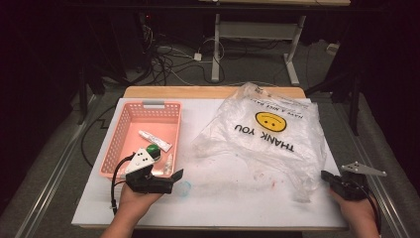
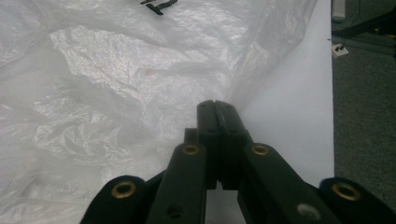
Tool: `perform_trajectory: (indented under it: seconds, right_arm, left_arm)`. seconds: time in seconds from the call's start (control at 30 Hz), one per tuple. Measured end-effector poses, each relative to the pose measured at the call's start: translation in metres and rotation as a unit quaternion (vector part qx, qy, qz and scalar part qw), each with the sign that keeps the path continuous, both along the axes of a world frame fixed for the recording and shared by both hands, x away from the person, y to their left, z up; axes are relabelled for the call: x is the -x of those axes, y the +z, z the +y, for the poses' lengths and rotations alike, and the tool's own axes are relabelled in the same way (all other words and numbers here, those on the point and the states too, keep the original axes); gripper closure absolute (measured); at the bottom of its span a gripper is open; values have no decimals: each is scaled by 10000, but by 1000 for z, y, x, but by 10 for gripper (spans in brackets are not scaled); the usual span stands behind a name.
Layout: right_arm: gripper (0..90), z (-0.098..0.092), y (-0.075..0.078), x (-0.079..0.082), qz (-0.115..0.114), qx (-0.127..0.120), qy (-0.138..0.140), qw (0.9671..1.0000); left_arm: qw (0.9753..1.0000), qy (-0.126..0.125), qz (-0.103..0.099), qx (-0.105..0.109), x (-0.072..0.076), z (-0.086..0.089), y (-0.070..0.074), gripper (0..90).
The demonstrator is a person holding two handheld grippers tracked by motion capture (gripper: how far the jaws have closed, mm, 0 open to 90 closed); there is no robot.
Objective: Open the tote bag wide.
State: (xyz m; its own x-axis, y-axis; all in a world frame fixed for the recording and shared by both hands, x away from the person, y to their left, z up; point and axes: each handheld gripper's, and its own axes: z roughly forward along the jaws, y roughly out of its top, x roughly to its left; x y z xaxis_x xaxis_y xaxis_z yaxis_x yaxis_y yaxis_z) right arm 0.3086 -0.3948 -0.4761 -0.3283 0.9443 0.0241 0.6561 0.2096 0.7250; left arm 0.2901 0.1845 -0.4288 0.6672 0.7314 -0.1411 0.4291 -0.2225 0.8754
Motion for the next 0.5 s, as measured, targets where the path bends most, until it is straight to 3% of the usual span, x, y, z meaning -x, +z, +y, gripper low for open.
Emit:
perform_trajectory:
  seconds: [0.1, 0.23, 0.37, 0.5]
  right_arm:
    - [900, 1, 1, 3, -26, 27, 60, 10000]
    - [900, 6, 5, 20, -81, 70, 175, 9998]
    - [900, 11, 7, 32, -86, -13, 286, 9996]
    - [900, 21, 12, 49, -137, 105, 450, 9988]
  left_arm:
    - [10000, -30, 8, 2, 1, -1, 1, 0]
    - [9998, -128, 113, 55, 0, -2, 2, 0]
    - [9999, -96, 69, 47, -2, -2, 3, 0]
    - [9999, 0, 156, 68, -5, 1, 4, 0]
